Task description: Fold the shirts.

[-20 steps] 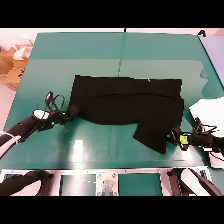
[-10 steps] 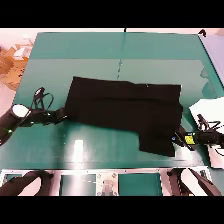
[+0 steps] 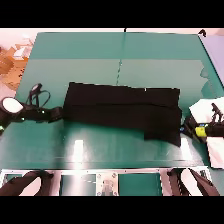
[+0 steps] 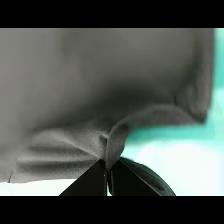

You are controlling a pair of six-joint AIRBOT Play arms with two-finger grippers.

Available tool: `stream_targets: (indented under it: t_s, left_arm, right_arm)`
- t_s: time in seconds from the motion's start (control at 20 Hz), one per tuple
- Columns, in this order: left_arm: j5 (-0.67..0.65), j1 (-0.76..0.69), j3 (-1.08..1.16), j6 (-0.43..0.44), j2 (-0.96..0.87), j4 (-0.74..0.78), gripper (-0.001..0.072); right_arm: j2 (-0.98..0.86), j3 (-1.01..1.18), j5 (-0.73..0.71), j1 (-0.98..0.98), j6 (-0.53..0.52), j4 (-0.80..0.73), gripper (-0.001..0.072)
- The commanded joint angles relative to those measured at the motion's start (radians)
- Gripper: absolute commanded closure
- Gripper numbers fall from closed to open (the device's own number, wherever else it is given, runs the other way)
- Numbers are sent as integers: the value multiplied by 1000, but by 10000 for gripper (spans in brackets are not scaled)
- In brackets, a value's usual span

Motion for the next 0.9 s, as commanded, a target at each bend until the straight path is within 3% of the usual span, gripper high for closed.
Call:
stream_targets:
  t_s: [0.0,0.2,0.4,0.55,0.6,0.7,0.85]
  left_arm:
    - [47,1,128,18,-63,-40,681]
    - [102,-4,287,97,-265,-199,681]
    - [234,-98,459,92,-520,-208,680]
    - [317,-116,570,36,-670,-211,679]
    - [319,-114,588,32,-690,-214,662]
    - [317,-108,609,32,-691,-212,-6]
    - [157,-44,715,33,-691,-212,5]
  right_arm:
    - [-83,142,-62,19,-2,117,697]
    - [-304,323,-201,130,-18,189,697]
    - [-578,500,-332,224,-18,204,697]
    - [-766,609,-393,257,-29,214,695]
    - [-809,637,-393,258,-38,214,661]
    - [-855,686,-373,240,-72,211,306]
    - [-856,760,-251,163,-206,167,214]
